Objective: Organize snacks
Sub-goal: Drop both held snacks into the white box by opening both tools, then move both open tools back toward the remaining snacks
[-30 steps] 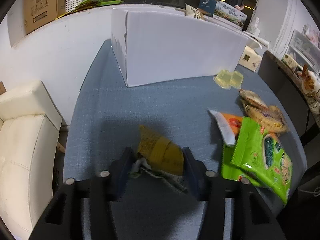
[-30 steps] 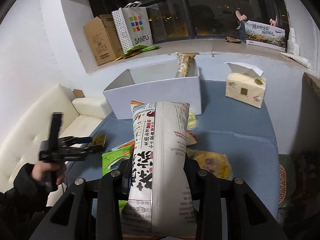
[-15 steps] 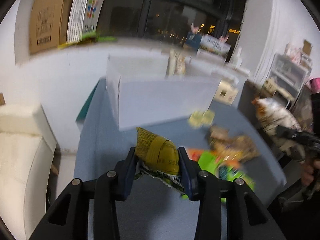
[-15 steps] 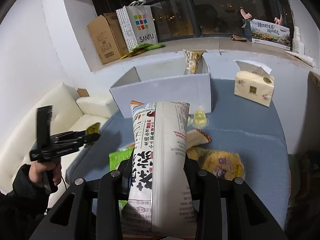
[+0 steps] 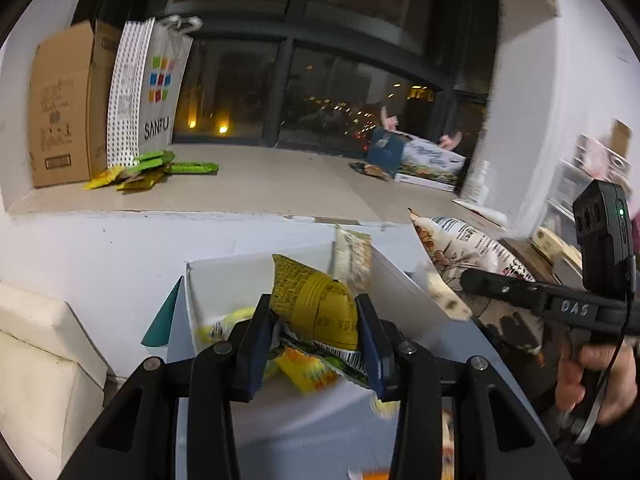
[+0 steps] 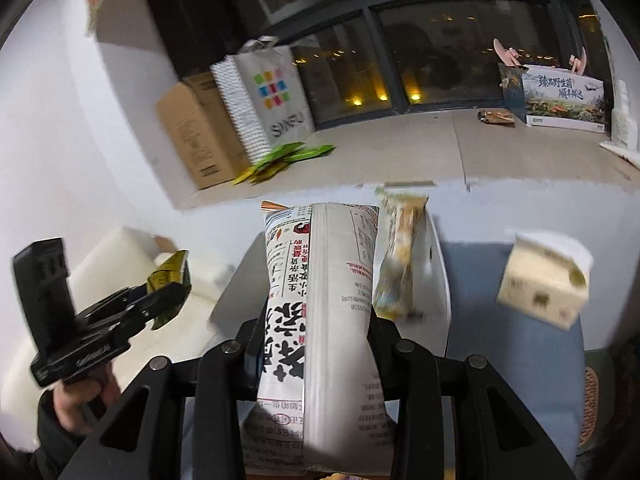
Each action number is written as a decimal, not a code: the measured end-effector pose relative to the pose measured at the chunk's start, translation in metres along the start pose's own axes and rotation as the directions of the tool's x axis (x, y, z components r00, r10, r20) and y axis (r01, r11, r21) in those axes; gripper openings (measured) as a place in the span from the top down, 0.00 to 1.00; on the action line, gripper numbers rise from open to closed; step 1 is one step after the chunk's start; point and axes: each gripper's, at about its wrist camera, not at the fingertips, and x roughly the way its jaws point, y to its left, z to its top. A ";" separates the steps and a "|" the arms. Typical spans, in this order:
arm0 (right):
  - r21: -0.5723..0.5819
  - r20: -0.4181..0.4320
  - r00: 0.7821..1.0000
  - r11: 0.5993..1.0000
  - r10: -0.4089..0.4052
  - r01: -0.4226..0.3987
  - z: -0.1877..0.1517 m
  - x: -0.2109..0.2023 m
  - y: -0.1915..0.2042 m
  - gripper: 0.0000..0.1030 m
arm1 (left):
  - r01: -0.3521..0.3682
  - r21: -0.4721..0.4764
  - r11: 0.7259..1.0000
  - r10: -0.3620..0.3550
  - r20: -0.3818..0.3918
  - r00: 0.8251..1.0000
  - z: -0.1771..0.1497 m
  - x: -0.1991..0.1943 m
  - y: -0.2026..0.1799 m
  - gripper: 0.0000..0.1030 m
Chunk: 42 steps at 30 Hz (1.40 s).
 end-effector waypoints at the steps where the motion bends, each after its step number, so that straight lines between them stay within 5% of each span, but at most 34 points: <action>1: 0.024 -0.002 0.999 0.999 -0.036 0.036 0.013 0.016 -0.003 0.62 | -0.011 -0.006 1.000 0.011 -0.007 1.000 0.004 0.010 0.002 0.57; 8: 0.037 -0.065 0.992 0.994 -0.104 0.107 0.044 0.085 -0.008 0.62 | -0.068 -0.011 0.998 0.067 -0.074 0.995 0.013 0.064 0.010 0.55; 10: 0.063 -0.084 0.993 0.994 -0.087 0.092 0.048 0.101 -0.011 0.58 | -0.075 -0.038 0.996 0.071 -0.106 0.992 0.013 0.071 0.016 0.39; 11: 0.074 -0.088 0.993 0.994 -0.074 0.080 0.049 0.106 -0.013 0.51 | -0.090 -0.052 0.995 0.084 -0.116 0.990 0.012 0.072 0.018 0.10; 12: 0.083 -0.089 0.994 0.994 -0.065 0.072 0.050 0.107 -0.015 0.38 | -0.092 -0.058 0.994 0.086 -0.105 0.991 0.011 0.070 0.020 0.00; 13: 0.100 -0.083 0.995 0.993 -0.056 0.064 0.051 0.109 -0.016 0.05 | -0.093 -0.050 0.994 0.088 -0.092 0.992 0.009 0.067 0.021 0.00; 14: 0.113 -0.066 0.996 0.992 -0.057 0.064 0.050 0.107 -0.018 0.00 | -0.105 -0.040 0.994 0.101 -0.088 0.991 0.007 0.065 0.021 0.00; 30: -0.096 0.074 0.997 0.994 -0.037 0.044 0.032 0.010 0.024 0.00 | -0.053 0.061 0.997 0.050 0.052 0.997 -0.026 -0.037 -0.033 0.00; 42: -0.265 0.189 0.982 0.962 -0.017 0.068 -0.065 -0.125 0.040 0.00 | 0.032 0.061 0.998 -0.038 0.103 0.994 -0.110 -0.138 -0.066 0.00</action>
